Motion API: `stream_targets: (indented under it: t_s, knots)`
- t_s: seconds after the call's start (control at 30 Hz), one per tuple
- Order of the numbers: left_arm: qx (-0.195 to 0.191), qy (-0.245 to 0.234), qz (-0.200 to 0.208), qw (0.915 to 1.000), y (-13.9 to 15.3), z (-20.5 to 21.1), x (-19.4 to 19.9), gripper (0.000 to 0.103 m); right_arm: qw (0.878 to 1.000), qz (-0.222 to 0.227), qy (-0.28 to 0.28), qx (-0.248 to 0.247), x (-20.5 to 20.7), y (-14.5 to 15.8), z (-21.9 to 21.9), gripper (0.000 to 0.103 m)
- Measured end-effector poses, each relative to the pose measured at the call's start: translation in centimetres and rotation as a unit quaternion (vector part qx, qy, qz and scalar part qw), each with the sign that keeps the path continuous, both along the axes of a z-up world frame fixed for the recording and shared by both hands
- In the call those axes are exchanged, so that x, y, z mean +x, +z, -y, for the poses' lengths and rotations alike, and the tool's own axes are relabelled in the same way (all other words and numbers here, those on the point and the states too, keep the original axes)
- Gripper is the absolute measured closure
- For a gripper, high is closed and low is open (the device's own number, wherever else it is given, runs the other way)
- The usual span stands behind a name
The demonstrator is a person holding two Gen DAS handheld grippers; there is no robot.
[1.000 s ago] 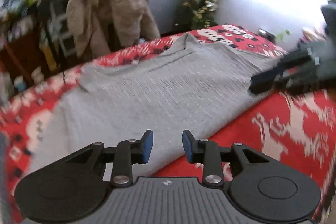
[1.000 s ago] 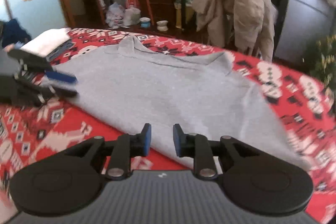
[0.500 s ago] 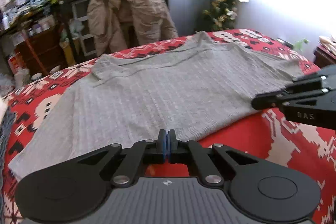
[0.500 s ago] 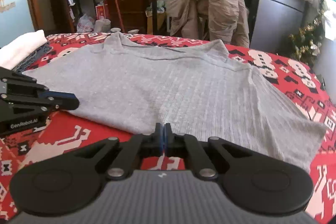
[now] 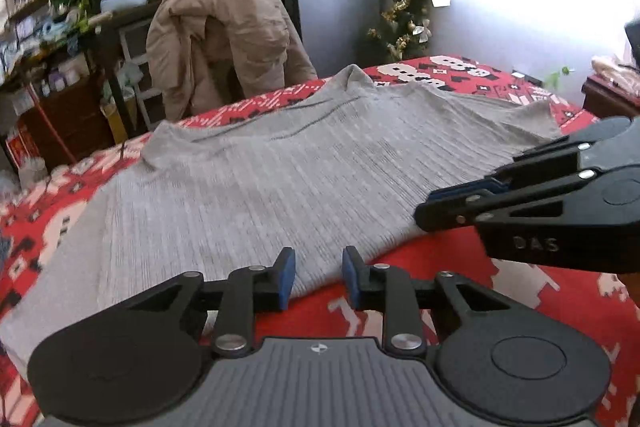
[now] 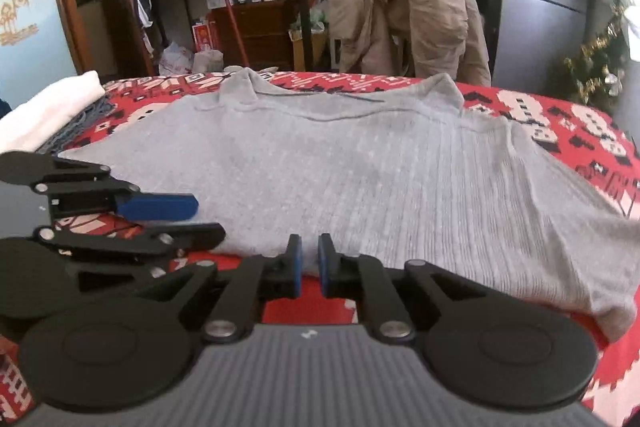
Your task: Fold clothes
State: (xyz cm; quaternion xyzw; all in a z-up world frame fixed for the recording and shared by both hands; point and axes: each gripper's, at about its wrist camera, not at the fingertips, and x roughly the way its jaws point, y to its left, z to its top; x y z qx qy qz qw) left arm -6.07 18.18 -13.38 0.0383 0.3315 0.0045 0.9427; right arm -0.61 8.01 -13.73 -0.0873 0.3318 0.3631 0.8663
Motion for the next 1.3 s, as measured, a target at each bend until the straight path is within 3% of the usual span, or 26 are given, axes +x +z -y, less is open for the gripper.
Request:
stream_targets:
  t_s: [0.1,0.2,0.37,0.53,0.67,0.77,1.07,1.13,1.2,1.3]
  knots:
    - [0.014,0.014,0.017,0.9996,0.7,-0.3,-0.8,0.076,1.000,-0.003,-0.005,0.005,-0.4,0.4,1.2,0.094]
    - [0.019,0.049,0.020,0.9984,0.6,-1.3,-0.5,0.076,0.999,0.008,-0.048,0.012,0.6,1.0,2.9,0.092]
    - [-0.026,0.095,0.002,0.9952,-0.1,-3.6,-1.3,0.074,0.996,0.007,-0.093,-0.010,2.3,0.0,5.1,0.093]
    - [-0.014,0.106,0.010,0.9942,0.8,-3.9,-2.8,0.074,0.996,0.004,-0.086,-0.010,1.1,0.4,7.4,0.093]
    - [0.005,0.141,0.015,0.9899,1.0,-5.3,-2.9,0.070,0.991,0.026,-0.133,-0.013,2.6,0.9,9.6,0.091]
    - [-0.012,0.160,0.001,0.9870,0.3,-6.4,-3.7,0.069,0.988,0.019,-0.151,-0.016,3.1,0.8,10.9,0.091]
    - [-0.005,0.153,-0.004,0.9882,1.2,-6.3,-6.3,0.069,0.987,-0.002,-0.159,0.005,1.1,1.5,15.1,0.089]
    - [0.001,0.158,-0.005,0.9874,1.2,-6.5,-6.5,0.069,0.986,0.000,-0.167,-0.001,1.8,1.7,15.7,0.086]
    - [0.010,0.167,-0.001,0.9859,1.4,-6.7,-6.9,0.069,0.985,0.001,-0.175,-0.006,2.6,1.9,16.4,0.077]
    - [0.008,0.183,0.006,0.9830,1.7,-7.5,-7.7,0.069,0.985,0.005,-0.173,-0.016,3.6,1.7,16.8,0.077]
